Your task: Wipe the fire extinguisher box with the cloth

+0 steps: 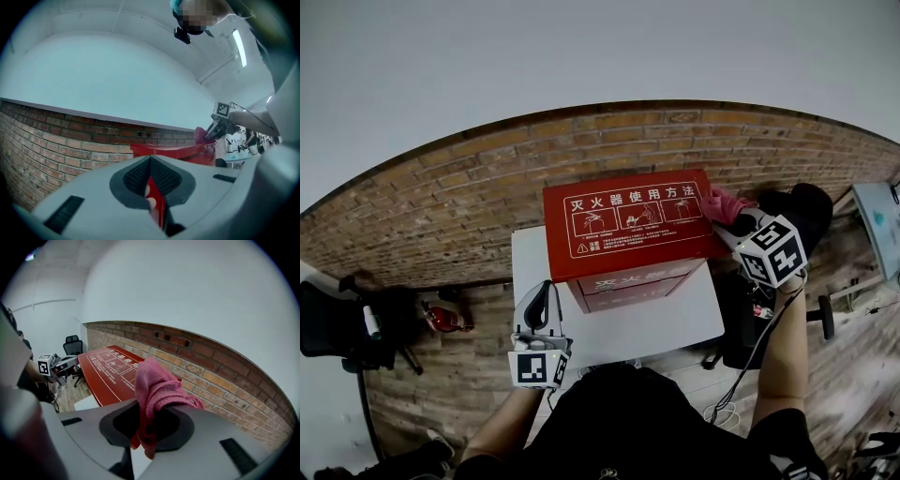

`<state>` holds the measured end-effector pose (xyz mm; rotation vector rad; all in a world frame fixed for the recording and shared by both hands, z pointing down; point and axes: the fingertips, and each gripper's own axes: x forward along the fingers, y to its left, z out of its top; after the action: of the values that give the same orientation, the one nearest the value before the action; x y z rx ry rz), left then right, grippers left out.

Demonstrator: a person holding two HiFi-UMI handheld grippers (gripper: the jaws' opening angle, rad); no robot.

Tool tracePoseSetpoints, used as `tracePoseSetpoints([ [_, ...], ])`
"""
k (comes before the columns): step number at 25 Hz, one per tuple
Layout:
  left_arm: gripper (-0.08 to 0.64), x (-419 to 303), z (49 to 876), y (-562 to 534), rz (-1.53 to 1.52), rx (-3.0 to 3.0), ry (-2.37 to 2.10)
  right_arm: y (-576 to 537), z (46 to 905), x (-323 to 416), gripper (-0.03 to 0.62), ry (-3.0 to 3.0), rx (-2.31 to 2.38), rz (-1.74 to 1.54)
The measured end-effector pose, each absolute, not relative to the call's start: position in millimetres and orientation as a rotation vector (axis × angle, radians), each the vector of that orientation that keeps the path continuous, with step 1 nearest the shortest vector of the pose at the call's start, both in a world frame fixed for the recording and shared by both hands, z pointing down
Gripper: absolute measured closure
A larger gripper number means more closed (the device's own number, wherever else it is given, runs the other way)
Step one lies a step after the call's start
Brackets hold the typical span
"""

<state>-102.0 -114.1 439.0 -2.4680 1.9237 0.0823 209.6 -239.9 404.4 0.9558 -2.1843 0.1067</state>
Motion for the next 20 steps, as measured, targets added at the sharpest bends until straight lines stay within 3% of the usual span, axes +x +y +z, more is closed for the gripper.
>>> tracePoseSetpoints([
  [20, 0.526, -102, 436, -115, 0.134, -2.471, 1.869, -210, 406, 208, 0.518, -2.179, 1.012, 0.132],
])
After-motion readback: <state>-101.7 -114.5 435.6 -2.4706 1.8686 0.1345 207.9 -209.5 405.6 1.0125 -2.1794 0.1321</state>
